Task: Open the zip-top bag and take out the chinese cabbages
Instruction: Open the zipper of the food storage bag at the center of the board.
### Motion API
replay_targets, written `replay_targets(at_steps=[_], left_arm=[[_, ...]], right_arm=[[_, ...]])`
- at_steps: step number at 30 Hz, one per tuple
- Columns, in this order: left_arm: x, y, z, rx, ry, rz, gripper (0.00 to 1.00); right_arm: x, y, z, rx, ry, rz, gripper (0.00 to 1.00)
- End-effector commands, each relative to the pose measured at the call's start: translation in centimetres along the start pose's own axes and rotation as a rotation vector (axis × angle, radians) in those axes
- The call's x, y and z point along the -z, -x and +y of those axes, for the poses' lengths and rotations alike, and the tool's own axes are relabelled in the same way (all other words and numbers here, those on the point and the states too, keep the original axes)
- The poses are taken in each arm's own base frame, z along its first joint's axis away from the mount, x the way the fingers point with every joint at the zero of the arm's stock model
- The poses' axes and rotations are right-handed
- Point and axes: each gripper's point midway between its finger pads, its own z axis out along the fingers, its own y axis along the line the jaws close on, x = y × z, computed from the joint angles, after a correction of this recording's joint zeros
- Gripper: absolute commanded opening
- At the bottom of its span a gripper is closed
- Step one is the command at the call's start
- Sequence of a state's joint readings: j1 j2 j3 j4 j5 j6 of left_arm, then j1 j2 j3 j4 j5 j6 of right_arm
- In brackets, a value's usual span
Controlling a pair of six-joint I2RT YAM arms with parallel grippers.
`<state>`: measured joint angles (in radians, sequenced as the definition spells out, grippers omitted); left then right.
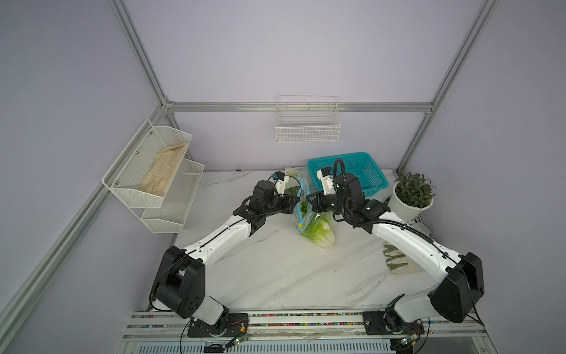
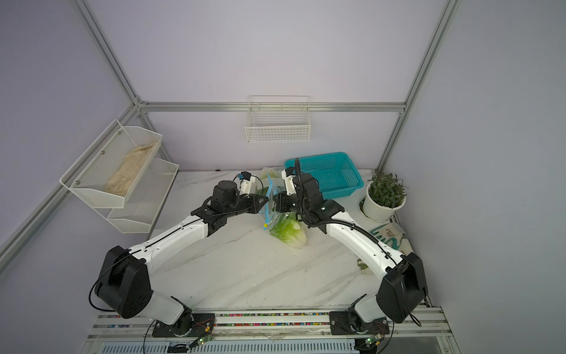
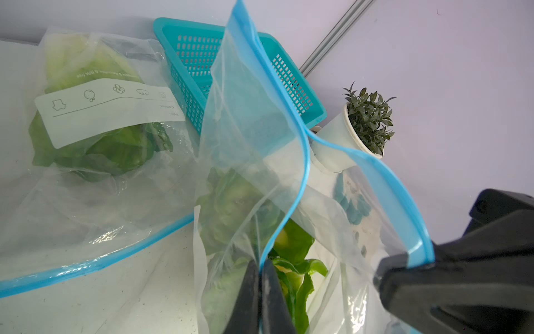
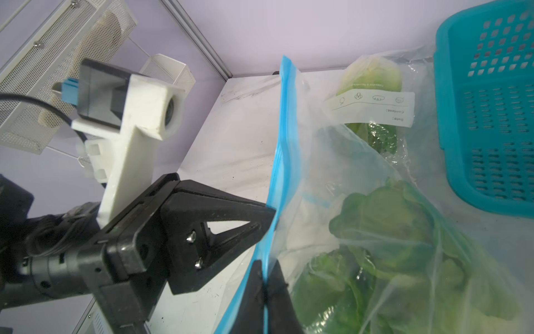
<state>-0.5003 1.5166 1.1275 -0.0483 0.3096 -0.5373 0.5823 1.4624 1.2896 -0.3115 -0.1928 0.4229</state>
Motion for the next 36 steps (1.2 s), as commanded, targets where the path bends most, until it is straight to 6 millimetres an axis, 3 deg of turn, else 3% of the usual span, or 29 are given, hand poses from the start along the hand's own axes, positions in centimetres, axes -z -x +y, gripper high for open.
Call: replay_targets(at_steps=[1,4,9,14,17,20,24,28,31,36], left_arm=[[2.1,3.7,-1.5,-0.042,0.013,-0.111,0.0],[3.6,4.3,-0.7,-0.034,0.077,-0.123,0.0],[8.0,5.4,0.1,-0.04,0.158,-0.162,0.0],[13.4,5.6,2.0,-0.048,0.285,-0.177,0.0],[17.1,6.2,2.2,-0.075,0.366,-0.201,0.0],[19.1,6.4,1.7,-0.107,0.409,-0.184,0.0],[18.4,6.4,1.3,-0.106,0.389,-0.145,0.0],[15.4,6.2,-0.2,-0.124,0.329,-0.077,0.0],[12.3,5.3,-1.4,-0.154,0.285,-0.006,0.0],[8.7,4.2,-2.8,-0.149,0.208,0.055,0.0]], right_arm=[[1.3,1.7,0.0,0.029,-0.023,-0.062,0.0],[1.1,1.7,1.5,0.076,0.015,-0.042,0.0],[0.0,2.0,5.7,0.141,0.068,-0.04,0.0],[-1.0,2.2,11.0,0.113,0.234,-0.046,0.0],[-1.2,2.5,12.3,0.014,0.31,-0.061,0.0],[-1.8,1.7,10.8,-0.044,0.26,-0.061,0.0],[-2.5,-0.6,5.9,-0.14,0.108,-0.04,0.0],[-2.5,-3.9,0.3,-0.223,-0.024,0.013,0.0],[-2.5,-6.4,-2.5,-0.231,-0.111,0.07,0.0],[-1.7,-7.6,-3.9,-0.208,-0.152,0.096,0.0]])
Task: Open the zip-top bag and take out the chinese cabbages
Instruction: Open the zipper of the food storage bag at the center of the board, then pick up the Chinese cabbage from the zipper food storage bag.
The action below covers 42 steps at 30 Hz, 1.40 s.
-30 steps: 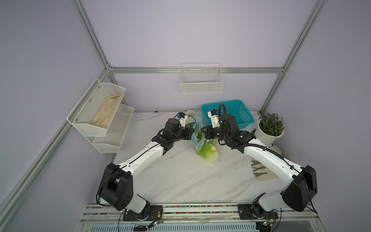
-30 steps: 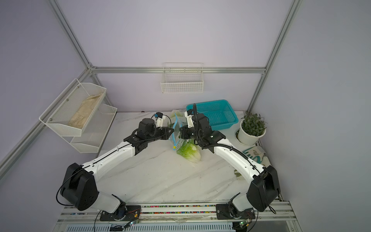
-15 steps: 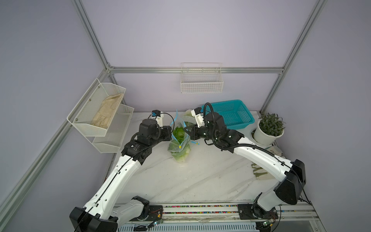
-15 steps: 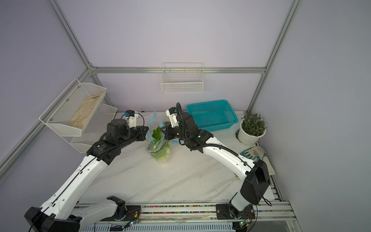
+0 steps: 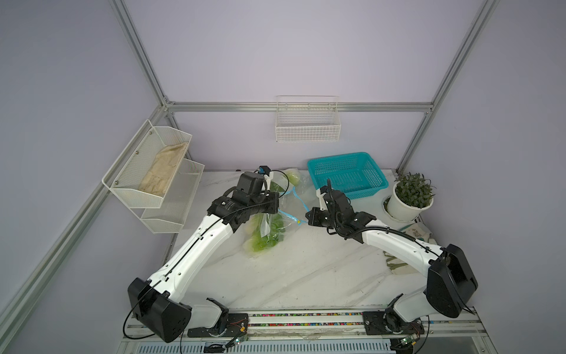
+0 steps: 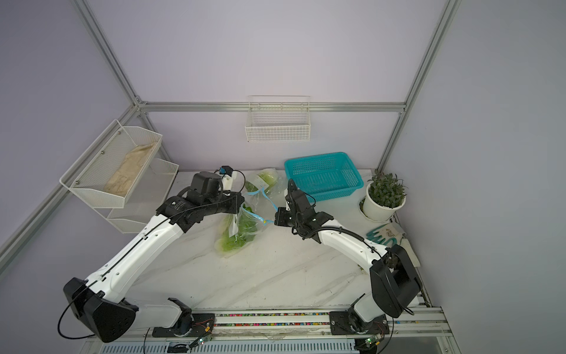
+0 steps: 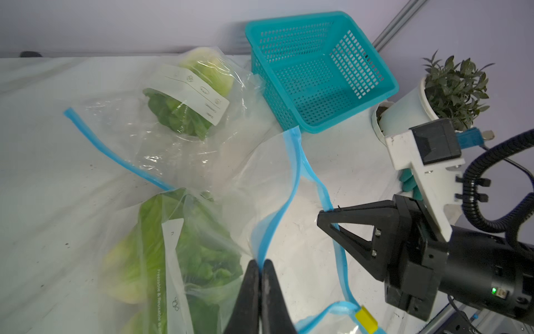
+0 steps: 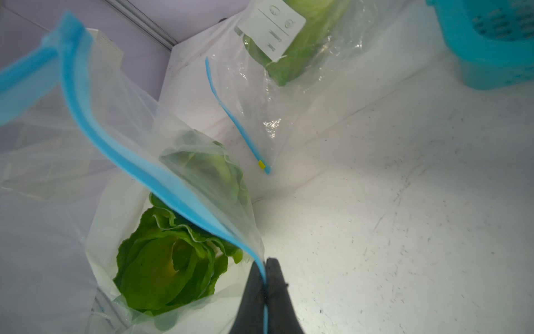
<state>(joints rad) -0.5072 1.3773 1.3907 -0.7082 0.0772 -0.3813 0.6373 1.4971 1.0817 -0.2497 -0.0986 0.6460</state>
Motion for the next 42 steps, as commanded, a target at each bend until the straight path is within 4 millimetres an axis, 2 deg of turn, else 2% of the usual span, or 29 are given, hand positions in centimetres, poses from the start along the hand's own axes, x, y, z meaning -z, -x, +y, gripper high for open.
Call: replay_targets(at_steps=[1,2,3,4,5,8,10,13,15,17,20,23,29,34,35,38,42], left_arm=[[0.9,3.2,-3.3,-0.036,-0.109,-0.086,0.0],[1.0,3.3,-3.9,-0.036,-0.126,-0.086,0.0],[-0.5,2.7,-4.0,-0.035,-0.129,-0.051,0.0],[-0.8,2.6,-4.4,-0.038,-0.138,-0.045,0.0],[-0.9,2.6,-4.7,-0.036,-0.145,-0.043,0.0],[-0.9,2.9,-5.2,-0.034,-0.166,-0.053,0.0],[-0.8,3.0,-5.3,-0.036,-0.17,-0.058,0.0],[-0.6,3.1,-5.3,-0.036,-0.173,-0.064,0.0],[-0.4,3.1,-5.4,-0.037,-0.176,-0.068,0.0],[-0.2,3.1,-5.4,-0.039,-0.179,-0.07,0.0],[0.2,3.1,-5.3,-0.047,-0.175,-0.082,0.0],[0.2,3.0,-5.4,-0.049,-0.183,-0.08,0.0],[0.3,2.6,-6.3,-0.048,-0.238,-0.065,0.0],[0.0,2.3,-6.2,-0.05,-0.237,-0.058,0.0],[1.5,2.9,-6.5,-0.055,-0.249,-0.09,0.0],[1.5,2.7,-6.7,-0.062,-0.264,-0.087,0.0],[1.4,2.4,-6.9,-0.07,-0.28,-0.075,0.0]], right_arm=[[2.0,1.0,0.3,0.028,-0.007,-0.041,0.01],[2.6,1.3,0.5,0.045,-0.002,-0.055,0.11],[3.4,1.9,0.9,0.062,0.005,-0.077,0.22],[4.0,2.3,1.0,0.082,0.005,-0.099,0.32],[5.5,3.3,1.7,0.101,0.017,-0.139,0.38],[7.7,4.8,3.6,0.131,0.074,-0.189,0.42],[7.8,5.1,5.2,0.141,0.139,-0.177,0.41],[6.1,4.0,7.7,0.081,0.288,-0.091,0.37],[3.9,3.2,7.7,0.034,0.315,-0.04,0.29],[2.1,2.6,7.9,0.006,0.339,0.005,0.26],[0.2,1.1,7.9,-0.011,0.362,0.086,0.26],[-1.6,-0.3,7.0,-0.019,0.354,0.134,0.26],[-4.5,-1.5,7.4,-0.033,0.43,0.183,0.27],[-6.2,-2.5,7.9,-0.01,0.481,0.238,0.34],[-6.4,-2.9,7.8,0.002,0.485,0.246,0.35],[-7.0,-3.5,6.9,0.02,0.461,0.249,0.36],[-6.6,-2.4,8.0,0.003,0.5,0.218,0.36]])
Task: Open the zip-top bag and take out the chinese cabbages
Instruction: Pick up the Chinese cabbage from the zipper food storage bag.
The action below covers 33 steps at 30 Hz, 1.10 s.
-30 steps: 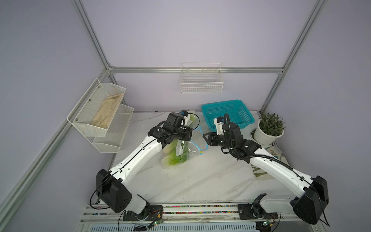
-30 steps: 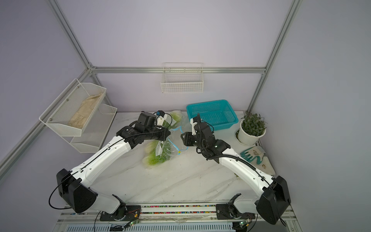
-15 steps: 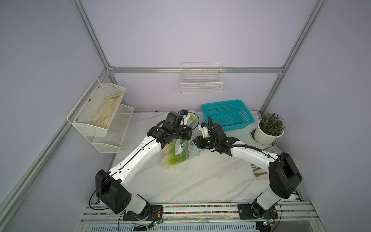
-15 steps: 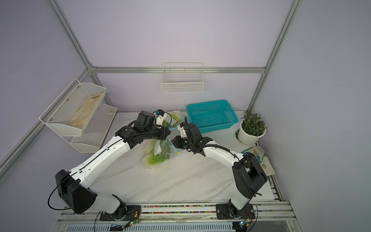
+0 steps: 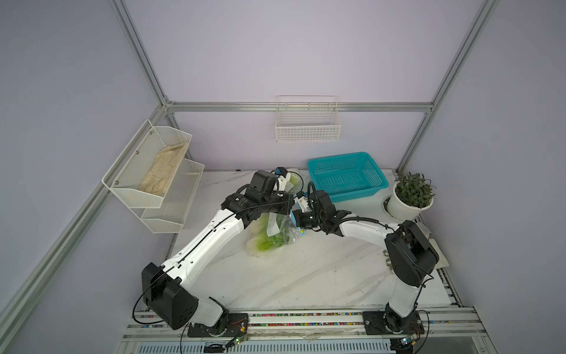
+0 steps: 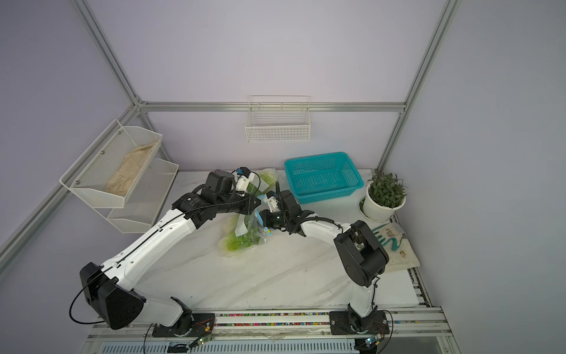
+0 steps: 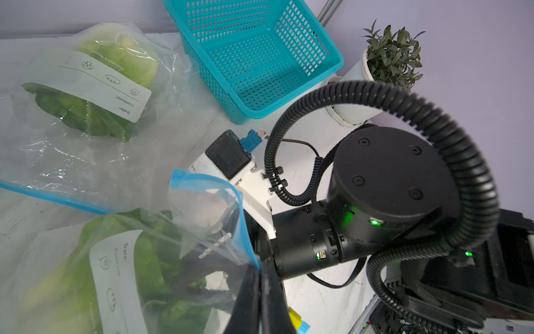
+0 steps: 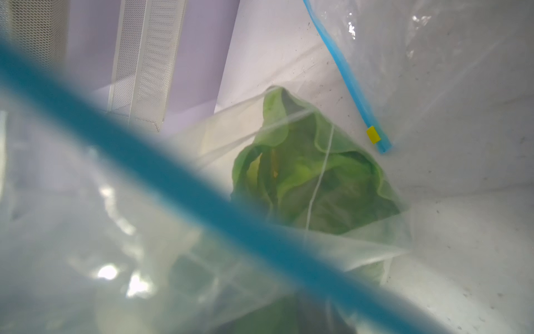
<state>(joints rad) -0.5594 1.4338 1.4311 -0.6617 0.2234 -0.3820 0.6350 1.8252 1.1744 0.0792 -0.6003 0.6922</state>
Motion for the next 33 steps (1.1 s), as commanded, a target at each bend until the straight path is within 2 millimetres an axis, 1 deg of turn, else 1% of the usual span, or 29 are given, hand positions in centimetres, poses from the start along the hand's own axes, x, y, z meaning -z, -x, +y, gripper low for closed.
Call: replay_targets(at_steps=[1,4,8,10,12,13,15,17,20,23,27,33], left_arm=[[2.0,2.4,-2.4,-0.047,-0.096,-0.106,0.0],[1.6,2.0,-2.3,-0.047,-0.099,-0.09,0.0],[1.0,1.4,-2.1,-0.047,-0.099,-0.07,0.0],[0.9,1.3,-2.0,-0.047,-0.098,-0.067,0.0],[0.9,1.4,-2.1,-0.044,-0.1,-0.068,0.0],[0.9,1.4,-2.2,-0.043,-0.106,-0.068,0.0],[0.9,1.4,-2.4,-0.045,-0.121,-0.069,0.0],[0.9,1.4,-2.7,-0.047,-0.137,-0.067,0.0],[0.9,1.2,-3.0,-0.048,-0.156,-0.062,0.0],[1.0,1.1,-2.9,-0.055,-0.151,-0.068,0.0],[1.3,1.2,-2.7,-0.058,-0.144,-0.081,0.0],[1.0,1.2,-2.9,-0.053,-0.158,-0.076,0.0]], right_arm=[[0.2,1.4,2.5,0.025,0.089,-0.039,0.35],[1.1,2.4,4.0,0.023,0.112,-0.077,0.34],[2.4,2.9,5.7,0.009,0.141,-0.1,0.34],[2.8,2.9,6.4,-0.008,0.157,-0.099,0.4],[3.1,3.0,6.4,-0.02,0.148,-0.111,0.43],[3.1,3.1,6.1,-0.028,0.137,-0.119,0.44],[2.3,3.1,4.9,-0.054,0.099,-0.119,0.44],[0.8,2.8,3.4,-0.09,0.064,-0.098,0.43],[-0.6,2.8,1.2,-0.114,-0.005,-0.095,0.43],[-0.8,2.8,-0.8,-0.108,-0.1,-0.106,0.46],[-0.5,2.8,-1.7,-0.083,-0.158,-0.113,0.53],[-1.4,2.4,-2.0,-0.081,-0.144,-0.08,0.53]])
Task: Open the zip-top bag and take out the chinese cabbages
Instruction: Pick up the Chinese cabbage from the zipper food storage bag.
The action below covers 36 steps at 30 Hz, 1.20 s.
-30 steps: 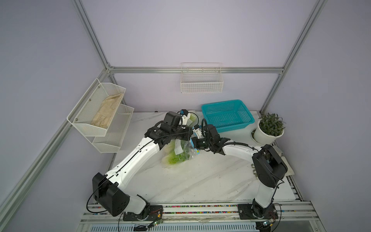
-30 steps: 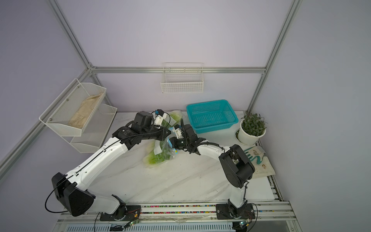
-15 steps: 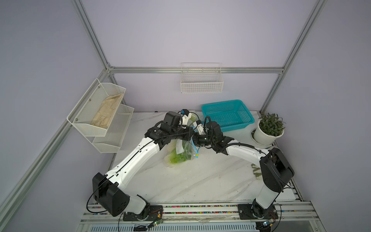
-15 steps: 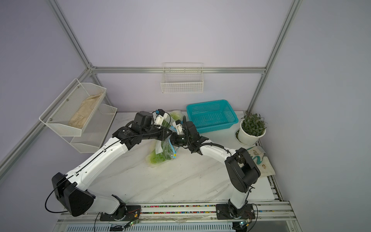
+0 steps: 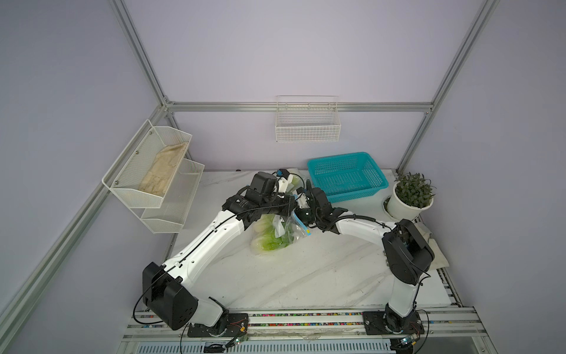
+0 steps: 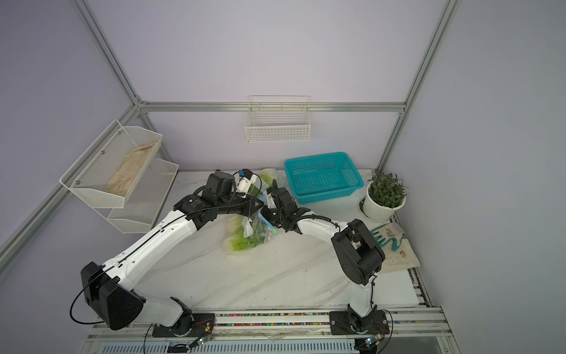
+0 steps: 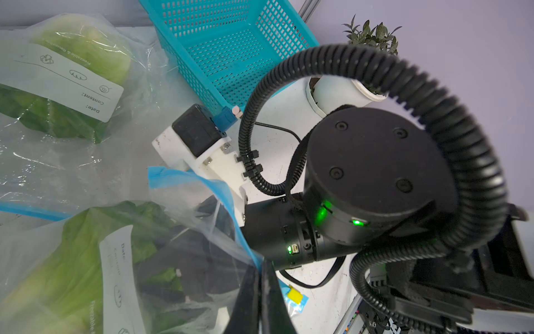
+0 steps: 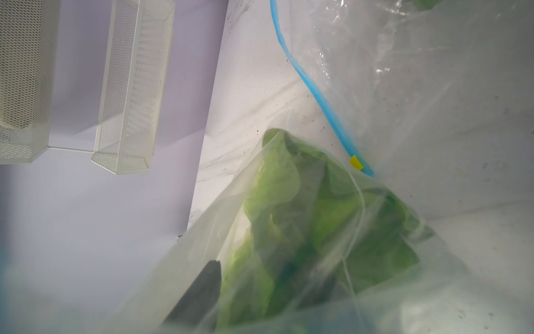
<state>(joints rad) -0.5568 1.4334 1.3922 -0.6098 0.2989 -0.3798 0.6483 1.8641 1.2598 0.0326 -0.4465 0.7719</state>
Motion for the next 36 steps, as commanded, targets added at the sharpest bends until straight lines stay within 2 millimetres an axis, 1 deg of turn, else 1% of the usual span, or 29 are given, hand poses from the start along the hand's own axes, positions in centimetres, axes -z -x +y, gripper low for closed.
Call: replay_targets(at_steps=[1,2,4,6,8,12,15,17,20,22,23,25,27,28,30,32,34,36], left_arm=[[1.5,1.8,-2.0,-0.054,-0.075,-0.09,0.0],[1.6,1.9,-1.8,-0.053,-0.067,-0.095,0.0],[1.8,2.1,-1.7,-0.053,-0.059,-0.104,0.0],[2.1,2.3,-1.8,-0.056,-0.055,-0.115,0.0],[2.3,2.6,-1.7,-0.057,-0.053,-0.124,0.0],[2.5,2.9,-2.0,-0.055,-0.063,-0.133,0.0],[2.6,3.1,-2.1,-0.059,-0.062,-0.14,0.0],[2.5,3.0,-1.9,-0.058,-0.053,-0.137,0.0],[2.4,3.0,-1.6,-0.056,-0.039,-0.138,0.0],[2.1,2.8,-1.5,-0.054,-0.035,-0.13,0.0],[2.0,2.8,-1.4,-0.051,-0.036,-0.127,0.0],[1.8,2.8,-1.4,-0.047,-0.04,-0.124,0.0],[1.9,2.9,-1.7,-0.048,-0.054,-0.127,0.0],[2.0,3.0,-1.8,-0.049,-0.059,-0.13,0.0],[2.1,3.1,-2.0,-0.052,-0.065,-0.133,0.0],[2.1,3.1,-2.0,-0.054,-0.065,-0.134,0.0],[2.1,2.9,-1.9,-0.055,-0.064,-0.132,0.0],[2.0,2.8,-1.8,-0.053,-0.062,-0.128,0.0]], right_arm=[[-0.7,-0.3,-1.0,-0.011,-0.033,0.015,0.51],[-0.3,-0.3,-0.8,-0.013,-0.031,0.005,0.49],[0.8,0.3,-0.6,-0.001,-0.037,-0.046,0.44],[1.9,0.6,-0.8,-0.004,-0.059,-0.073,0.42],[2.6,0.5,-1.4,-0.013,-0.071,-0.078,0.42],[2.7,0.1,-1.8,-0.023,-0.076,-0.071,0.43],[3.0,0.3,-1.0,-0.018,-0.047,-0.079,0.45],[3.9,0.9,-0.4,-0.004,-0.044,-0.114,0.46],[5.2,1.3,-0.6,0.001,-0.06,-0.155,0.44],[5.7,1.3,-0.6,-0.006,-0.041,-0.165,0.43],[5.8,1.1,-0.6,-0.011,-0.033,-0.163,0.42],[5.6,0.7,-0.8,-0.015,-0.034,-0.151,0.36],[5.1,0.4,-1.2,-0.023,-0.036,-0.127,0.3],[4.7,0.2,-1.3,-0.023,-0.035,-0.112,0.29],[4.1,0.3,-1.2,-0.025,-0.025,-0.095,0.3],[3.6,0.3,-0.8,-0.023,-0.005,-0.079,0.34],[3.2,0.3,-0.7,-0.009,0.0,-0.061,0.37],[3.0,0.2,-0.6,0.007,0.002,-0.049,0.37]])
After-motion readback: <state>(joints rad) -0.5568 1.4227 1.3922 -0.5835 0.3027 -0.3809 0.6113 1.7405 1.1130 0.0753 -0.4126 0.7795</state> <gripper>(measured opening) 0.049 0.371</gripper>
